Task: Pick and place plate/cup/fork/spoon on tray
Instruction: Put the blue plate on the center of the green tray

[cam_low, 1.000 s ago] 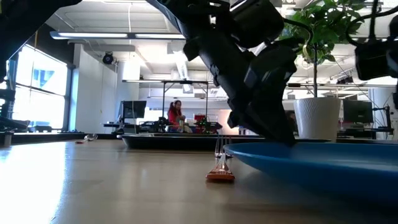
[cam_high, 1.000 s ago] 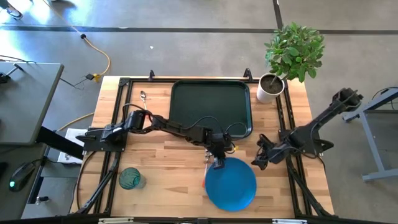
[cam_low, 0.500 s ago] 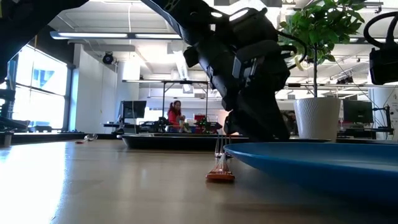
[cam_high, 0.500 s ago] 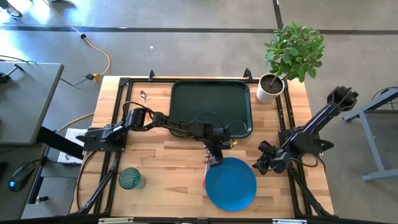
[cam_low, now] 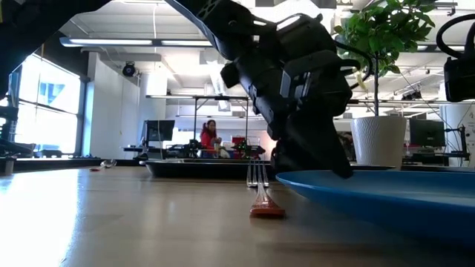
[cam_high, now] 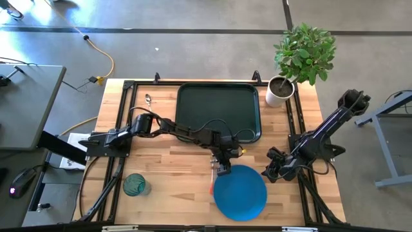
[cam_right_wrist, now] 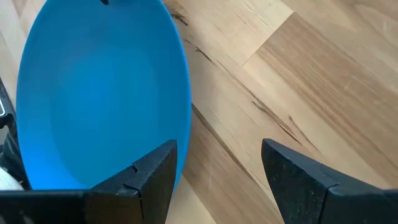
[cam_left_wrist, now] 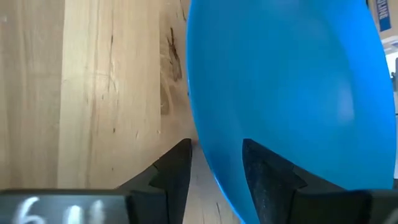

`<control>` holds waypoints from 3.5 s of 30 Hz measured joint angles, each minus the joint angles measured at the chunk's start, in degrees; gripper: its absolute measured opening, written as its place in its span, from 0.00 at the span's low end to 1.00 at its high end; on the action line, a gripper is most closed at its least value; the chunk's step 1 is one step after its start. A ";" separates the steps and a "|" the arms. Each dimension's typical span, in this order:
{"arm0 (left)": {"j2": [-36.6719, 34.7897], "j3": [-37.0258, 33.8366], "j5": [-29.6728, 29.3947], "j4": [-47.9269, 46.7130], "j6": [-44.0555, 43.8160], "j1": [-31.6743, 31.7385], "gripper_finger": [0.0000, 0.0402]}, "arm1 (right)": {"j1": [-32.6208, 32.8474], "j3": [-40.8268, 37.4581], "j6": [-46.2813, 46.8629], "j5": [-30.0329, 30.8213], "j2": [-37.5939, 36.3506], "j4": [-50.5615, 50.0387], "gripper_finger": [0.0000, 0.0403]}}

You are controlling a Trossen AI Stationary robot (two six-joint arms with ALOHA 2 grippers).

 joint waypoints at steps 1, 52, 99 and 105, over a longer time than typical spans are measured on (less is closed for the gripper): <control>0.00 0.00 -0.16 -0.07 -0.02 0.00 0.31 | 0.00 0.00 -0.14 0.00 0.00 -0.06 0.56; -10.23 -0.07 4.37 2.01 4.66 14.94 0.01 | -0.11 0.00 -23.07 51.90 -3.18 8.91 0.56; -14.16 -7.26 -13.83 -8.28 13.38 39.93 0.14 | -2.72 0.00 -7.58 55.47 10.76 10.45 0.56; -14.16 -7.26 -14.54 -8.16 14.07 39.77 0.27 | -5.26 0.00 -7.66 54.28 14.62 15.89 0.56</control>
